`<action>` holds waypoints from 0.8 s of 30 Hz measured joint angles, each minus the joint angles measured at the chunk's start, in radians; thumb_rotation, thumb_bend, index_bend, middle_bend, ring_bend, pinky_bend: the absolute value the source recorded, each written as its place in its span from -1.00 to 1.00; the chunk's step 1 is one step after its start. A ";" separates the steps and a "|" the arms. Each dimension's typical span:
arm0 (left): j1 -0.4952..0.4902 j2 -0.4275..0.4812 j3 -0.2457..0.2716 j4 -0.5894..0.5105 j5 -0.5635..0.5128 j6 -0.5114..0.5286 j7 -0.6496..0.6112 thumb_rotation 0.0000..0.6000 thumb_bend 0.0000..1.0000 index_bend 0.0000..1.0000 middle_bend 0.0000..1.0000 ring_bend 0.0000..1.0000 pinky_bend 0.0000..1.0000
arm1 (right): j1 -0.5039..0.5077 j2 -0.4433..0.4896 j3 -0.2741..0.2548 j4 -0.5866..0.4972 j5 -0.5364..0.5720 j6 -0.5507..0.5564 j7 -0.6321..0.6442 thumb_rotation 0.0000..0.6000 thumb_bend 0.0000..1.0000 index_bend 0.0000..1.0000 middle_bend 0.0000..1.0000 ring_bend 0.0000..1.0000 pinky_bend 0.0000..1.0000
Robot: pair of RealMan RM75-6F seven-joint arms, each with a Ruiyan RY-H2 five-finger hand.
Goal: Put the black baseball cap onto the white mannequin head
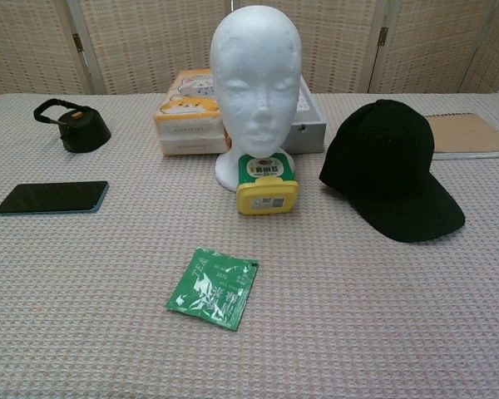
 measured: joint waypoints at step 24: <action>0.029 0.022 -0.018 0.061 -0.004 0.155 -0.184 1.00 -0.86 -0.84 -0.90 -0.92 -0.73 | 0.156 -0.317 0.127 0.548 -0.139 0.028 -0.049 1.00 -0.66 -1.00 -0.69 -0.77 -0.47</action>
